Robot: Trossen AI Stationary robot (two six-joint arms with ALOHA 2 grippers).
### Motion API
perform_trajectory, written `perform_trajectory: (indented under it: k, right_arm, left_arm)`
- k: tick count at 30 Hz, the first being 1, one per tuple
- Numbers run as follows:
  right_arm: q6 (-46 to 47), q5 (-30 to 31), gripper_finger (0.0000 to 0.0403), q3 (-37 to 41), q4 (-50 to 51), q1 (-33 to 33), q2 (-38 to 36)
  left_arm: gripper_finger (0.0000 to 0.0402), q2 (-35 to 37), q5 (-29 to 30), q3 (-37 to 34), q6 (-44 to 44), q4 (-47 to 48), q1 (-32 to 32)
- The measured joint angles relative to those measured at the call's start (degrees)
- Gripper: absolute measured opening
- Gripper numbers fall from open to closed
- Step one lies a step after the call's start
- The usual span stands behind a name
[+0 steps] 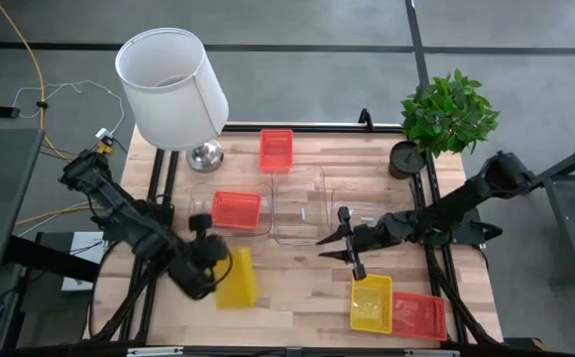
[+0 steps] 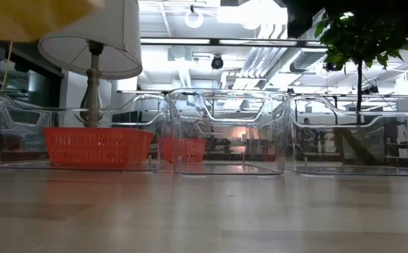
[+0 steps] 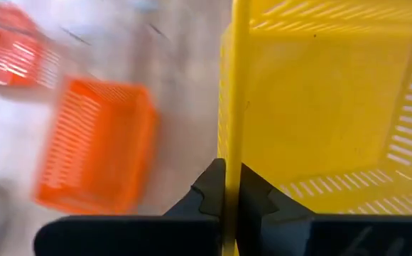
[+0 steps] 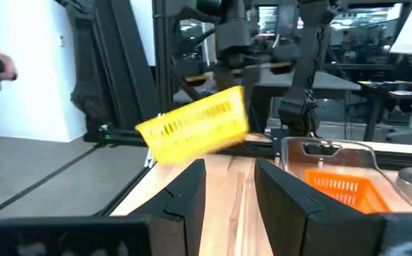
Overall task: Stack baskets by color
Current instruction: Stack the left yellow bin on the right yellow bins
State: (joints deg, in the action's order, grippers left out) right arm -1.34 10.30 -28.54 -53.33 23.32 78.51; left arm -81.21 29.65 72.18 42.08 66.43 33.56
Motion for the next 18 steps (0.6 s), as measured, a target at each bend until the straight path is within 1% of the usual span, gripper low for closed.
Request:
perform_trajectory:
  k: [3,5,8,10,13,18]
  right_arm:
    - [-3.0,5.4,0.0110,-4.4,4.5,2.5,2.0]
    - [-5.3,12.1,0.0110,-8.2,8.6,4.1,3.6]
    - [-7.7,24.3,0.0112,-14.2,14.8,5.1,6.0]
    - [-9.6,30.2,0.0120,-17.8,20.6,5.2,7.2]
    - [-10.5,35.4,0.0148,-22.7,27.2,5.3,8.1]
    - [-13.9,44.4,0.0211,-29.4,34.6,5.3,9.4]
  left_arm:
    - [0.0000,0.0,6.7,0.0,-0.6,-1.3,-5.2]
    - [0.0000,0.0,9.8,0.0,-0.9,-2.5,-8.8]
    - [0.0000,0.0,15.1,0.0,-4.8,-6.8,-13.3]
    - [0.0000,0.0,19.8,0.0,-7.4,-10.8,-15.8]
    - [0.0000,0.0,24.6,0.0,-11.7,-16.7,-19.0]
    - [0.0000,0.0,25.1,-0.2,-16.9,-23.5,-22.9]
